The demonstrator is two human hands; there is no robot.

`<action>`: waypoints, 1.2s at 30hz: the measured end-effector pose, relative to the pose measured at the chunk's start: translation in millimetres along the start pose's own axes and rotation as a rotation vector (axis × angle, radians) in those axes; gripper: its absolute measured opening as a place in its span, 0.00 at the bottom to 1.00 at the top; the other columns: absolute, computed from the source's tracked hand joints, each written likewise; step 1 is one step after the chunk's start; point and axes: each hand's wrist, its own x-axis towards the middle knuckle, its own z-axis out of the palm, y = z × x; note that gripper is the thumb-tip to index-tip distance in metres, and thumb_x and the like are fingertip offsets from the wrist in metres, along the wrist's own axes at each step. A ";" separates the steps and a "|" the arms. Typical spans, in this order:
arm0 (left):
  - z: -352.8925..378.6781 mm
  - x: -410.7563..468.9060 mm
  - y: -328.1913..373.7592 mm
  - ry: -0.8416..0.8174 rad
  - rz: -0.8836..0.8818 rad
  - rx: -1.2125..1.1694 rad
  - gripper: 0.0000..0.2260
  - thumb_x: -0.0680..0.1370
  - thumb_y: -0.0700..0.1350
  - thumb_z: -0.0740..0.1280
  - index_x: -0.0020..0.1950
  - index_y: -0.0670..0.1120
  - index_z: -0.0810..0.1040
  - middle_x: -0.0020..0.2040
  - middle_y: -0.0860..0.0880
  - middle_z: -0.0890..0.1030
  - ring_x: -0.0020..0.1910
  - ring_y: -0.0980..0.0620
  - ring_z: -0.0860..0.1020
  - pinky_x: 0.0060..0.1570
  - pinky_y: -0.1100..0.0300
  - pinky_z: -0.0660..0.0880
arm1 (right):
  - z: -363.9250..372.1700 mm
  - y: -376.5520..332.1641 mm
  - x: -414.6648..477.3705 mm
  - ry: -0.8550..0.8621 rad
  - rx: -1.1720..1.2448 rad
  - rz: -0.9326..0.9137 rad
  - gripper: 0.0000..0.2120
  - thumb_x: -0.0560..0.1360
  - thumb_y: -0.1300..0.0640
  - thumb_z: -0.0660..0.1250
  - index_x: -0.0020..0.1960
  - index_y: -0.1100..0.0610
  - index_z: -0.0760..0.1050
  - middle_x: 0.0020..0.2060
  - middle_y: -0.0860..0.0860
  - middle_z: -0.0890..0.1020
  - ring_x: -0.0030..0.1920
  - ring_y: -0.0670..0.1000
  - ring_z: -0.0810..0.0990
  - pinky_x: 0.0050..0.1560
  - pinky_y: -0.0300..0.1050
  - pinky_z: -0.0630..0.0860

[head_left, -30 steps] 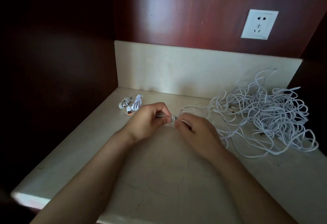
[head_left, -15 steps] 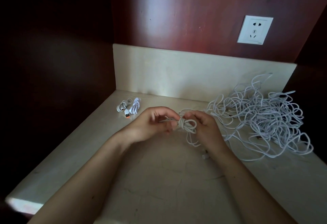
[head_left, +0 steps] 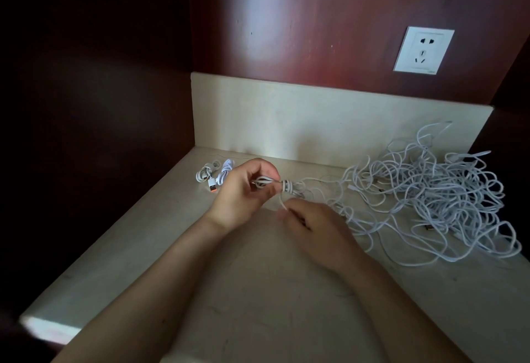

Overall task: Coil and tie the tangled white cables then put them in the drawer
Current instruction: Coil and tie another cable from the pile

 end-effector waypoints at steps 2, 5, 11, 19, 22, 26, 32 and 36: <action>0.3 -0.8 -1.9 -0.027 0.036 0.094 0.12 0.75 0.34 0.71 0.42 0.51 0.76 0.37 0.58 0.78 0.36 0.60 0.76 0.40 0.66 0.72 | -3.8 0.6 0.7 0.088 -0.011 -0.012 0.13 0.79 0.46 0.56 0.42 0.51 0.73 0.28 0.44 0.71 0.32 0.46 0.72 0.36 0.49 0.70; 1.8 -1.9 -3.7 -0.104 0.067 0.181 0.07 0.75 0.39 0.69 0.44 0.52 0.77 0.41 0.57 0.80 0.41 0.56 0.79 0.44 0.60 0.75 | -5.5 3.3 0.3 0.200 -0.010 0.017 0.14 0.77 0.43 0.53 0.42 0.50 0.72 0.30 0.45 0.73 0.33 0.47 0.72 0.36 0.47 0.69; -0.2 -4.6 2.6 -0.262 0.081 0.143 0.09 0.77 0.32 0.67 0.50 0.47 0.77 0.46 0.50 0.81 0.45 0.55 0.79 0.48 0.62 0.75 | -4.4 12.5 4.3 0.320 0.163 0.151 0.11 0.77 0.46 0.63 0.41 0.51 0.76 0.32 0.45 0.78 0.35 0.45 0.76 0.37 0.46 0.71; -3.9 -5.1 11.2 -0.348 -0.061 -0.278 0.10 0.72 0.32 0.67 0.50 0.44 0.74 0.39 0.54 0.80 0.37 0.54 0.76 0.40 0.64 0.73 | -22.7 10.9 9.9 0.166 1.107 0.524 0.02 0.72 0.63 0.71 0.41 0.60 0.78 0.23 0.48 0.73 0.20 0.42 0.64 0.18 0.33 0.59; -2.7 -4.2 11.6 -0.319 -0.059 -0.369 0.11 0.73 0.29 0.67 0.50 0.41 0.73 0.38 0.53 0.81 0.35 0.56 0.78 0.39 0.64 0.75 | -23.4 12.1 10.6 0.022 1.276 0.606 0.03 0.72 0.62 0.68 0.41 0.60 0.75 0.25 0.50 0.71 0.21 0.43 0.62 0.19 0.32 0.58; -4.4 0.4 7.5 -0.163 -0.032 -0.389 0.10 0.70 0.32 0.68 0.48 0.41 0.72 0.35 0.53 0.80 0.33 0.56 0.78 0.39 0.64 0.77 | -9.5 8.4 6.5 -0.006 0.947 0.549 0.06 0.78 0.60 0.66 0.45 0.61 0.79 0.25 0.48 0.70 0.20 0.42 0.61 0.19 0.33 0.55; 0.3 0.9 -7.5 -0.050 -0.022 -0.117 0.11 0.73 0.34 0.70 0.46 0.48 0.74 0.36 0.56 0.78 0.36 0.57 0.75 0.38 0.64 0.72 | 4.3 9.1 6.3 0.047 0.409 0.196 0.10 0.77 0.54 0.67 0.49 0.59 0.83 0.38 0.49 0.83 0.38 0.44 0.79 0.43 0.39 0.72; 1.2 -2.2 -12.2 -0.113 0.043 0.166 0.13 0.75 0.33 0.68 0.48 0.52 0.74 0.41 0.50 0.79 0.40 0.52 0.77 0.42 0.57 0.73 | 1.5 11.1 2.2 0.084 0.140 0.084 0.07 0.78 0.51 0.66 0.49 0.50 0.83 0.43 0.44 0.84 0.43 0.42 0.80 0.47 0.41 0.75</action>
